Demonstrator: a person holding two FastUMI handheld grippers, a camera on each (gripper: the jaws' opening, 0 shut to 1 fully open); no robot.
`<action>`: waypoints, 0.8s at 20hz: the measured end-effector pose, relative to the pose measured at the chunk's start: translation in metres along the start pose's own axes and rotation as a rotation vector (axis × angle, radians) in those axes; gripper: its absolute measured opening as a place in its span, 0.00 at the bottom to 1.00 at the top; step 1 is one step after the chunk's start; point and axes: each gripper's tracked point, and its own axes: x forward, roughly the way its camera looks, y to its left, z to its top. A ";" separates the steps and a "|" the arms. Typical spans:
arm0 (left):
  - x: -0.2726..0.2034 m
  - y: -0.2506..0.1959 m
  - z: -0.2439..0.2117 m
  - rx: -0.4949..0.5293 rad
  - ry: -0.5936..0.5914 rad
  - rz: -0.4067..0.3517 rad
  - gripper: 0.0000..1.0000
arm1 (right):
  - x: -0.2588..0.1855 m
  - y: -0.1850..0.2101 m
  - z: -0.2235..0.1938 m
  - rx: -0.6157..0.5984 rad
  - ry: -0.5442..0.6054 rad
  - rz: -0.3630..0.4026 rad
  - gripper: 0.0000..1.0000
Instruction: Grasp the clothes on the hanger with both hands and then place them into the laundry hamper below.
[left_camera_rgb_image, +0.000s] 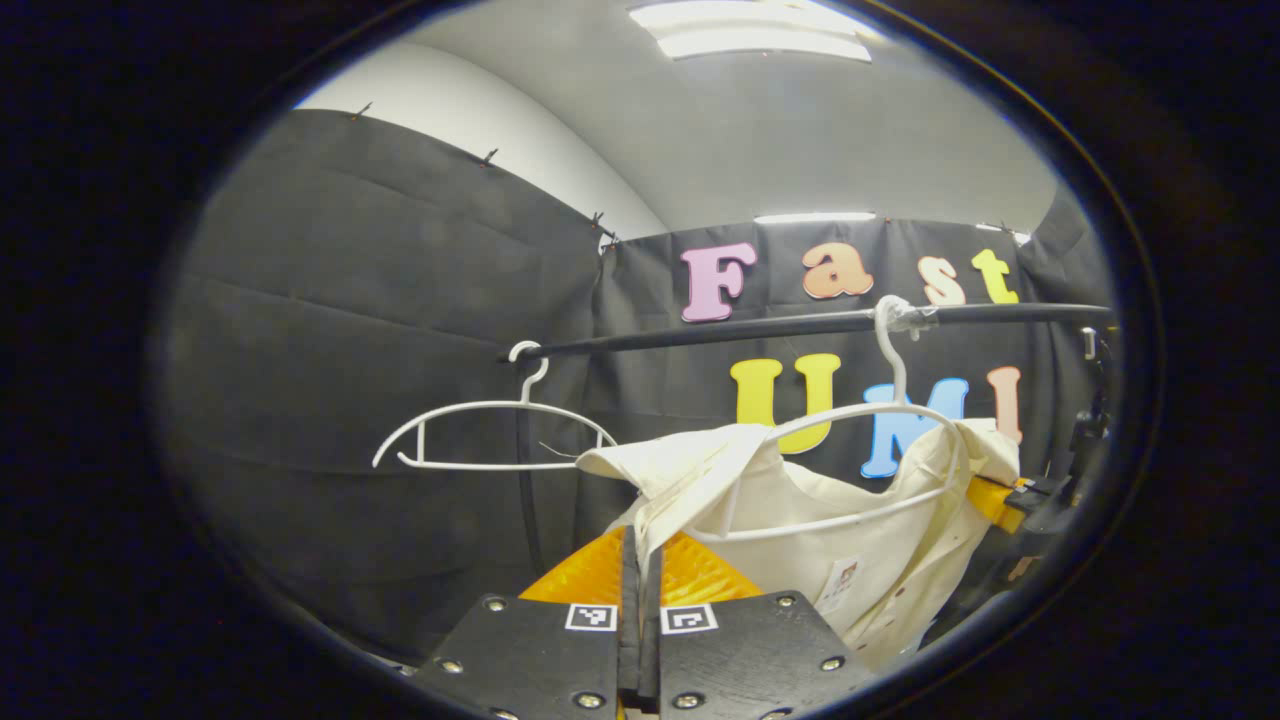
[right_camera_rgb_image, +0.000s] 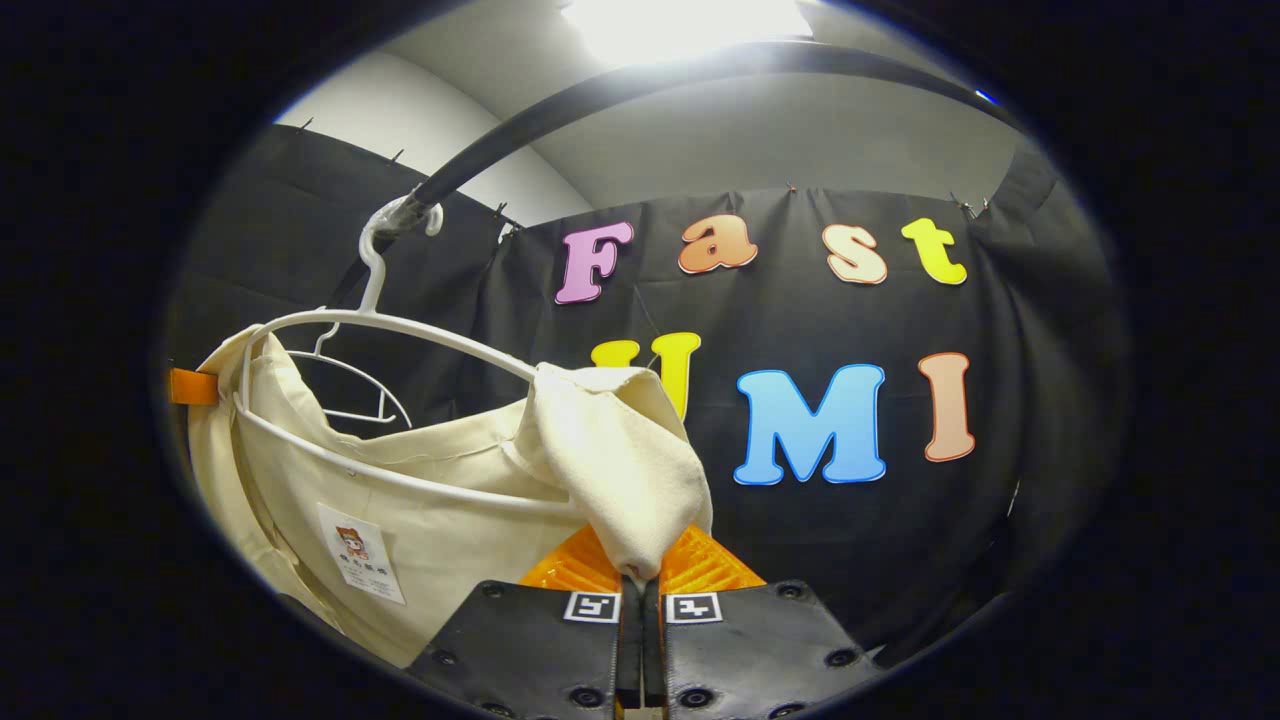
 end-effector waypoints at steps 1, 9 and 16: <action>0.000 0.002 0.002 0.002 -0.002 0.003 0.01 | 0.002 -0.005 0.002 0.002 -0.005 -0.014 0.02; 0.023 0.049 0.006 0.046 -0.016 0.009 0.01 | 0.012 -0.037 0.022 0.003 -0.102 -0.162 0.00; 0.039 0.050 -0.032 -0.045 0.054 -0.057 0.00 | 0.050 -0.073 -0.010 -0.034 -0.035 -0.222 0.02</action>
